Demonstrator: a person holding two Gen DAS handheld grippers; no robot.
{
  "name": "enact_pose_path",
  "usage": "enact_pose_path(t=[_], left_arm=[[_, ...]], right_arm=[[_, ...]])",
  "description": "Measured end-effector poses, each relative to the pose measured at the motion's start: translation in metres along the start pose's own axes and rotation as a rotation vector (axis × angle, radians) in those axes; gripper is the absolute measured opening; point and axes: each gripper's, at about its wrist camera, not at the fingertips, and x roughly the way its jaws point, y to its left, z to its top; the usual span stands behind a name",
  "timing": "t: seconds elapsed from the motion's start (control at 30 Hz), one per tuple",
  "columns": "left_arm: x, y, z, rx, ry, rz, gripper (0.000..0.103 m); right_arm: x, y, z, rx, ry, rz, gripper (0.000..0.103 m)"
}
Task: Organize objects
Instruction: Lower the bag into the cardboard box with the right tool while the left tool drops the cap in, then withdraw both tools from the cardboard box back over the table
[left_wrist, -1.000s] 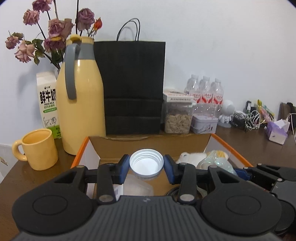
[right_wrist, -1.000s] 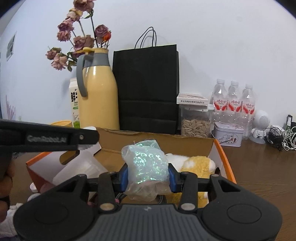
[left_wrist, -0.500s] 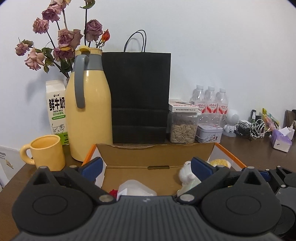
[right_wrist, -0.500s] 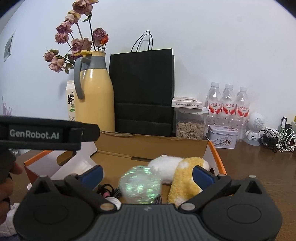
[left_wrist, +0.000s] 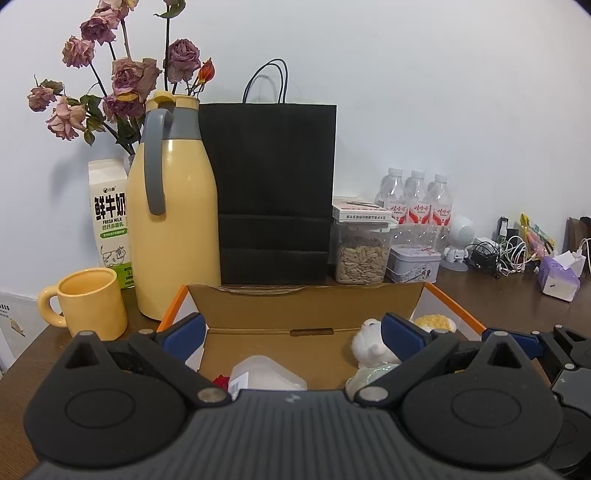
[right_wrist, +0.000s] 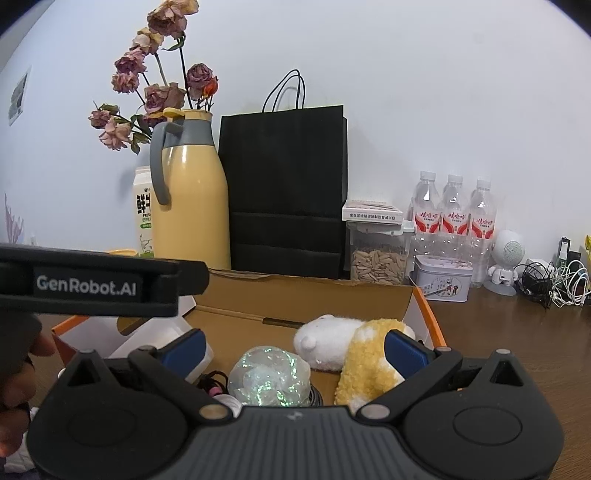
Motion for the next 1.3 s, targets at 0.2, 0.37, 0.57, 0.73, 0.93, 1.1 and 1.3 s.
enact_pose_path(t=[0.2, 0.37, 0.57, 0.73, 0.93, 1.1, 1.3], left_arm=[[-0.012, -0.002, 0.004, -0.004, -0.024, -0.003, 0.103], [-0.033, -0.001, 0.007, -0.003, -0.055, -0.001, 0.103], [-0.067, 0.009, 0.005, -0.025, -0.075, 0.003, 0.103], [-0.097, 0.017, 0.000, -0.029, -0.087, 0.009, 0.103], [-0.125, 0.027, -0.013, -0.028, -0.074, 0.032, 0.103], [-0.143, 0.038, -0.027, -0.038, -0.046, 0.061, 0.103], [-0.160, 0.050, -0.043, -0.047, -0.007, 0.088, 0.103]], right_arm=[[-0.007, 0.002, 0.001, -0.006, -0.014, -0.001, 0.103], [-0.022, 0.004, 0.004, -0.016, -0.036, -0.003, 0.103], [-0.051, 0.007, 0.009, -0.022, -0.058, 0.017, 0.103], [-0.077, 0.010, 0.006, -0.027, -0.066, 0.030, 0.103], [-0.106, 0.011, -0.007, -0.023, -0.046, 0.037, 0.103], [-0.126, 0.009, -0.020, -0.017, -0.020, 0.024, 0.103], [-0.142, 0.008, -0.035, -0.011, 0.013, 0.016, 0.103]])
